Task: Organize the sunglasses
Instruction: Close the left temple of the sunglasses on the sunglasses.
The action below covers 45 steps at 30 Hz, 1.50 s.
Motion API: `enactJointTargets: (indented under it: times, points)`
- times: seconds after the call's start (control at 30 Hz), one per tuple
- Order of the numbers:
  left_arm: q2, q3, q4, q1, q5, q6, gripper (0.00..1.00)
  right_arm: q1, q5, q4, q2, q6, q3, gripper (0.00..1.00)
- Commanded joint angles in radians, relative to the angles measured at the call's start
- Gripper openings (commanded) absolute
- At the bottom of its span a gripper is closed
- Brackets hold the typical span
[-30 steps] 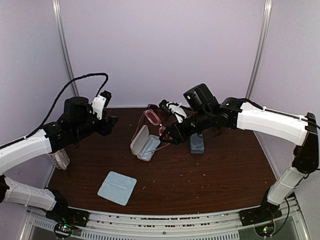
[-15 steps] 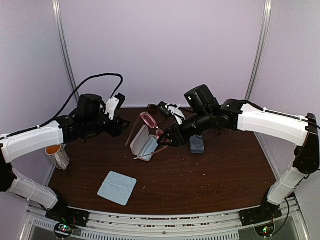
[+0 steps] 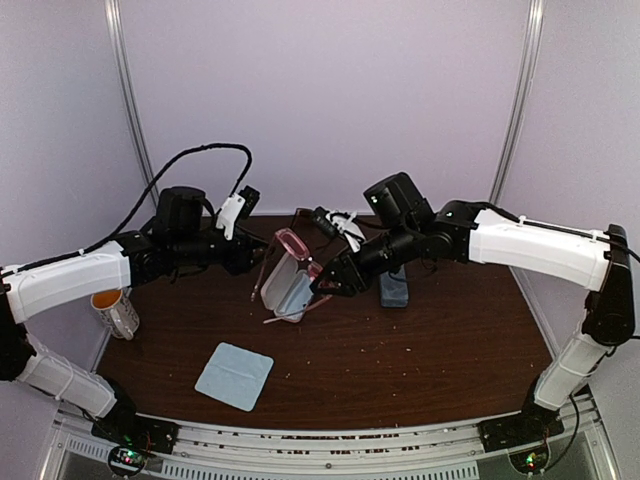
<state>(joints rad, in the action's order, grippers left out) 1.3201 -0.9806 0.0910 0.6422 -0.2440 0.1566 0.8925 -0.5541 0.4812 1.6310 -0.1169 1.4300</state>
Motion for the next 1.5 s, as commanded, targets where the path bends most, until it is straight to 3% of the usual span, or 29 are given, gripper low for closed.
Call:
enactJointTargets:
  times: [0.0, 1.07, 1.47]
  points:
    - [-0.003, -0.013, -0.086, -0.003, -0.063, 0.022, 0.39, 0.005, -0.020, -0.041, 0.015, -0.011, 0.028, 0.42]
    - [0.056, -0.014, -0.192, 0.034, -0.134, 0.061, 0.36, 0.016, 0.001, -0.107, 0.080, -0.079, 0.063, 0.40]
    - [-0.007, 0.023, -0.100, 0.034, 0.009, 0.029, 0.36, -0.011, 0.107, -0.153, -0.015, -0.099, -0.056, 0.40]
